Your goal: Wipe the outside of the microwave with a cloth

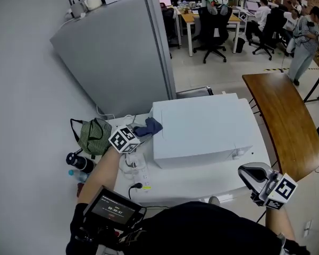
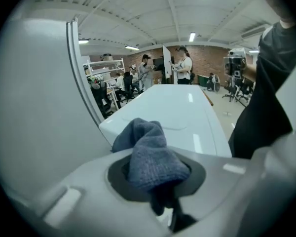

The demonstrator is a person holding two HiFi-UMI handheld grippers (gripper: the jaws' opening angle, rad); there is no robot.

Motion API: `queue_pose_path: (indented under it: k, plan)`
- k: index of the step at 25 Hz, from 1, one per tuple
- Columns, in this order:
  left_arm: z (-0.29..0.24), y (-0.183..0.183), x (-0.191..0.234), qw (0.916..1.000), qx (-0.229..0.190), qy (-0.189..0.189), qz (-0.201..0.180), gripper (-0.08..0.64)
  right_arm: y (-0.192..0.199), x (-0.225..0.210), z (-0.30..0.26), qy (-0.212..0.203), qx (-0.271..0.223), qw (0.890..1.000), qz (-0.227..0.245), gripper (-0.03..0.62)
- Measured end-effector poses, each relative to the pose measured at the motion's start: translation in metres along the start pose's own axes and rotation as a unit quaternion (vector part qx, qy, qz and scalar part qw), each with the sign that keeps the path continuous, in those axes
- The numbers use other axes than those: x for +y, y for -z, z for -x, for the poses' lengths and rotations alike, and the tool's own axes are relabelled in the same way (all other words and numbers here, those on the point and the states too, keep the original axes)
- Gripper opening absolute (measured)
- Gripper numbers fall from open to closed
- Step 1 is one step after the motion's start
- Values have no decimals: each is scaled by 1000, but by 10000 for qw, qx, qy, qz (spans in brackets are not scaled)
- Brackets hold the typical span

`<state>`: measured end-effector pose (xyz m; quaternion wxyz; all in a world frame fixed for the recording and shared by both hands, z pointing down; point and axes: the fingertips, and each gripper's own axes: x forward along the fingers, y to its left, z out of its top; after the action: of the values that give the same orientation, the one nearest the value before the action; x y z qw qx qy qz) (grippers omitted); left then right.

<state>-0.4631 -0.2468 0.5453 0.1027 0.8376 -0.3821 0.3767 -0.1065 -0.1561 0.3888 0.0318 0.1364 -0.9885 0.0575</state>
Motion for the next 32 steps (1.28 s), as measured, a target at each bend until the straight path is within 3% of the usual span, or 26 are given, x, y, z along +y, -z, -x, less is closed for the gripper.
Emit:
queue_pose_path:
  k: [5,9,12,18,22,24,27,29,32]
  plan:
    - [-2,-9,9,9999,38,-134,-46,54,-1,-5,16,151,-22,9999,-3,5]
    - [-35,-50,-16,9996,216,17,-154,55,6,-43,72,344,-182,9992,-120,5]
    - [-90,-104,-53,9976,416,276,-488,55,15,-74,126,558,-285,9979,-170,5]
    - [-222,-245,-139,9861,366,740,-1444,55,32,-124,238,1306,-426,9896,-416,5]
    - [-260,-293,-182,9819,103,1134,-1513,55,38,-118,266,1593,-383,9856,-430,5]
    - [-255,-301,-192,9820,-187,1251,-1405,55,31,-110,262,1605,-357,9858,-351,5]
    - [-204,-290,-184,9817,-644,1300,-1232,55,13,-92,234,1448,-341,9887,-168,5]
    - [-151,-258,-161,9826,-748,1165,-1237,55,2,-74,202,1255,-353,9915,-50,5]
    - [-65,-173,-108,9884,-612,755,-1168,55,-8,-39,137,818,-344,9960,110,5]
